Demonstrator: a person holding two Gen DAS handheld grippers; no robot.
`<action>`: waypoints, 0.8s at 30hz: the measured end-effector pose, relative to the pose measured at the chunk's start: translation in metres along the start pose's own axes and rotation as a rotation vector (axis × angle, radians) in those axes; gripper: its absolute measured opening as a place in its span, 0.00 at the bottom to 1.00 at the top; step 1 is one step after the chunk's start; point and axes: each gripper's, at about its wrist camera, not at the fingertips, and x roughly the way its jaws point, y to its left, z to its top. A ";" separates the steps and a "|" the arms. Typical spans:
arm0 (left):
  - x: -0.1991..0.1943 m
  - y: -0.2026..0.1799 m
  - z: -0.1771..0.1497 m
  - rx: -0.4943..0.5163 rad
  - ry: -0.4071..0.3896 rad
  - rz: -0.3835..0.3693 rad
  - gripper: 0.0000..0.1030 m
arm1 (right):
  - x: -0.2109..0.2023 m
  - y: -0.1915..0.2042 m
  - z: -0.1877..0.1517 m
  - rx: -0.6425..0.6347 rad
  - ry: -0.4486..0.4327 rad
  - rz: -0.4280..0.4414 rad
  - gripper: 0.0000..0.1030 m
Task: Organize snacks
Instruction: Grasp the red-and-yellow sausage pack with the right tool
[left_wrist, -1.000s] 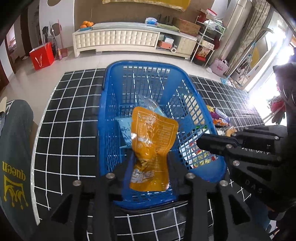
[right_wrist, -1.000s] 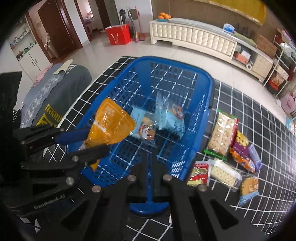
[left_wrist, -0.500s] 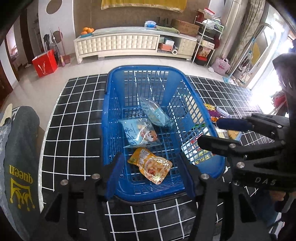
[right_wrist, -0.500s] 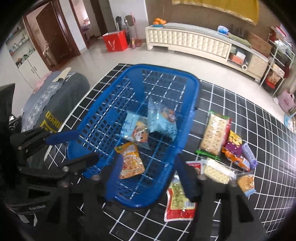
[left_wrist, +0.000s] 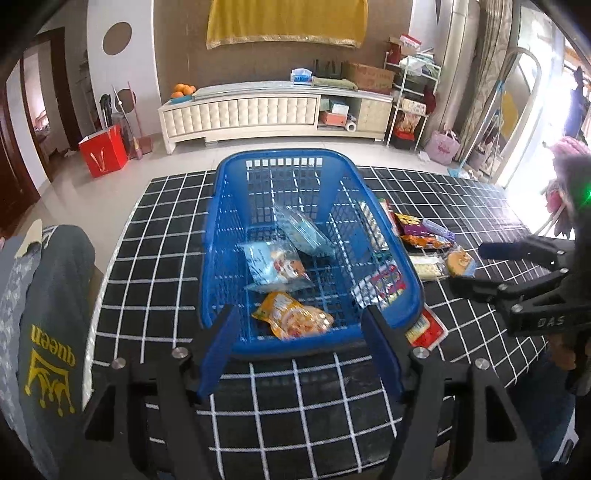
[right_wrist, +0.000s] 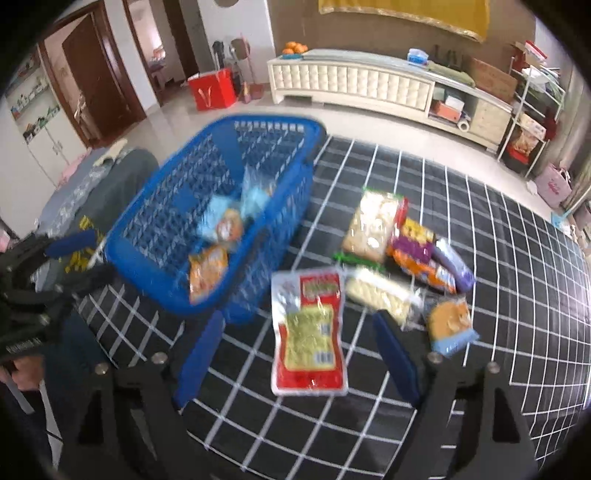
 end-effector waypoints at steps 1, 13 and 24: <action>-0.002 -0.002 -0.006 -0.002 -0.008 0.005 0.65 | 0.001 0.000 -0.005 -0.007 0.004 0.000 0.84; 0.028 -0.022 -0.076 -0.101 -0.043 0.070 0.67 | 0.047 -0.007 -0.056 -0.042 -0.049 -0.042 0.92; 0.063 -0.025 -0.093 -0.142 -0.030 0.097 0.67 | 0.105 -0.023 -0.053 -0.020 0.009 0.039 0.92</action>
